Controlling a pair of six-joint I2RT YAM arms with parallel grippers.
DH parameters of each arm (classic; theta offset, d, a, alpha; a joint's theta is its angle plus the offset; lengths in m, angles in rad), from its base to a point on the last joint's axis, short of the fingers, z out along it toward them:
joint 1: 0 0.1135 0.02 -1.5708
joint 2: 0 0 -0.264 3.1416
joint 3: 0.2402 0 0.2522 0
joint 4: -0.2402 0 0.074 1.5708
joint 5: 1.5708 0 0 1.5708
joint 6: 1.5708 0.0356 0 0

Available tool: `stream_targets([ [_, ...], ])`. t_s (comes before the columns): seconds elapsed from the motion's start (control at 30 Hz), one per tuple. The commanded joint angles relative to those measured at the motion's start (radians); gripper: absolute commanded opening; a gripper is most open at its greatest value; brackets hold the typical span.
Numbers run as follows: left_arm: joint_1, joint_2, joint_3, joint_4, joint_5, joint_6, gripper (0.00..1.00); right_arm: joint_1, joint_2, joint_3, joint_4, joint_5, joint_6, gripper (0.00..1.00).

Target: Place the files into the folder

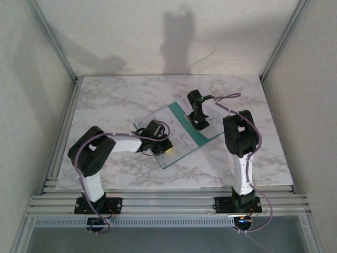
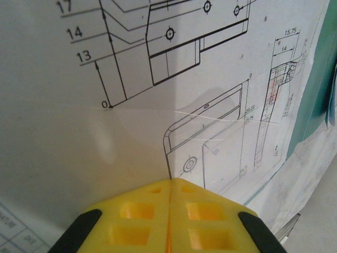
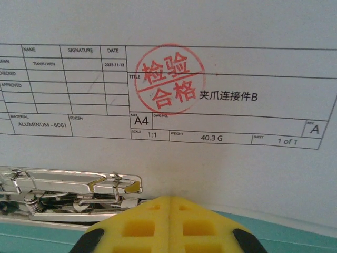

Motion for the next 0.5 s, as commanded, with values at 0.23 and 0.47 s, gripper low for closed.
stream_targets([
  [0.23, 0.03, -0.016, -0.097, -0.183, -0.059, 0.024, 0.07, 0.003, 0.116, -0.14, -0.122, -0.061, -0.046, 0.0],
  [0.47, 0.03, -0.002, -0.075, -0.184, -0.057, 0.025, 0.07, 0.027, 0.149, -0.201, -0.076, -0.089, -0.037, 0.0],
])
